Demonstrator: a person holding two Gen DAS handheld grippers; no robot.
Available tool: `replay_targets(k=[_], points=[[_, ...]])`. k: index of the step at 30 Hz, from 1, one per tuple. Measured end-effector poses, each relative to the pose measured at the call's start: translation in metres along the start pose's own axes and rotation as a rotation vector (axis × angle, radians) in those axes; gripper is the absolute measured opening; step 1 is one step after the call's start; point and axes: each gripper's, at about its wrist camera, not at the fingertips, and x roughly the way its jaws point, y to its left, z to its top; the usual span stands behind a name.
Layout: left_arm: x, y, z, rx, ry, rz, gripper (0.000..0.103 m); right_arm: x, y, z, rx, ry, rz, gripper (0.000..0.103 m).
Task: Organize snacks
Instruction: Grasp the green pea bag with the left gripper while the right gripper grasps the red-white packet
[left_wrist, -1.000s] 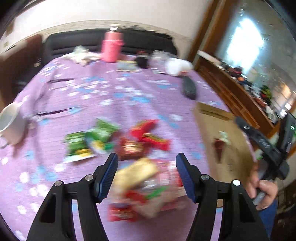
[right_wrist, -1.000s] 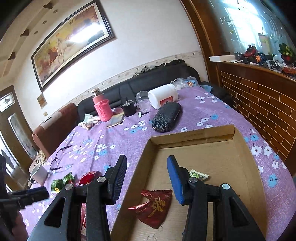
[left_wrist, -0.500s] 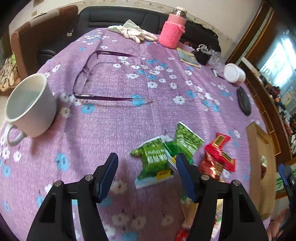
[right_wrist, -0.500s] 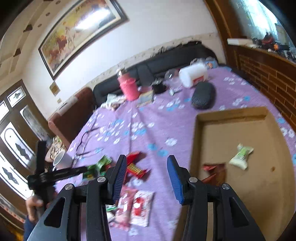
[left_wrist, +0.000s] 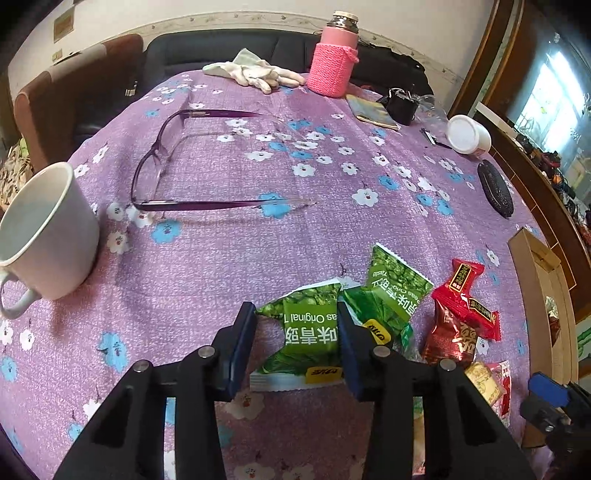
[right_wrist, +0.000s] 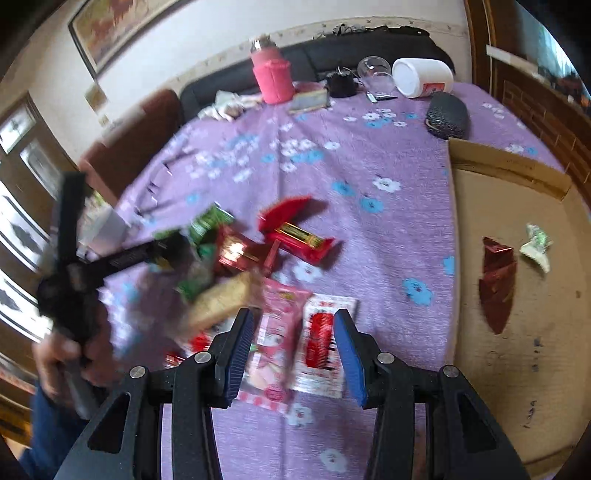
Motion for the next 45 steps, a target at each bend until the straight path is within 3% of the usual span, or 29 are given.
replay_targets(k=[3,7,9,13,18,21,24,27,31,35,38,41,45], points=[[-0.004,0.001,0.000,-0.008,-0.005,-0.015,0.041,0.007,0.004,-0.002,-0.074,0.029,-0.079,0.039],[-0.006,-0.003,-0.002,0.004,-0.011,-0.026,0.041,0.019,0.003,-0.007,-0.118,0.076,-0.104,0.033],[-0.008,-0.005,-0.002,0.010,-0.014,-0.031,0.041,0.024,0.004,-0.009,-0.131,0.082,-0.098,0.033],[-0.007,-0.005,-0.002,0.013,-0.009,-0.022,0.041,0.032,0.019,-0.011,-0.218,0.063,-0.177,0.033],[0.000,-0.002,-0.002,-0.001,0.015,-0.014,0.041,0.035,0.016,-0.005,-0.229,0.075,-0.187,0.033],[0.001,-0.003,-0.003,0.009,0.015,-0.011,0.041,0.035,0.011,-0.003,-0.223,0.079,-0.162,0.032],[0.000,-0.009,-0.005,0.037,0.004,0.015,0.040,0.033,0.009,-0.005,-0.224,0.059,-0.143,0.023],[-0.002,-0.009,-0.005,0.034,-0.003,0.010,0.039,0.028,0.003,0.000,-0.169,0.031,-0.113,0.021],[-0.011,-0.008,-0.003,0.020,-0.041,-0.021,0.038,0.015,-0.001,0.017,-0.083,-0.056,-0.083,0.021],[-0.021,-0.014,-0.002,0.033,-0.089,-0.054,0.038,0.000,0.002,0.041,0.014,-0.192,0.015,0.021],[-0.029,-0.022,-0.004,0.055,-0.123,-0.076,0.038,-0.001,0.013,0.044,0.016,-0.303,0.091,0.021],[-0.037,-0.033,-0.008,0.089,-0.153,-0.093,0.038,0.015,0.020,0.037,-0.007,-0.265,0.141,0.021],[-0.040,-0.052,-0.015,0.149,-0.158,-0.110,0.038,0.021,0.016,0.034,0.009,-0.248,0.143,0.021]])
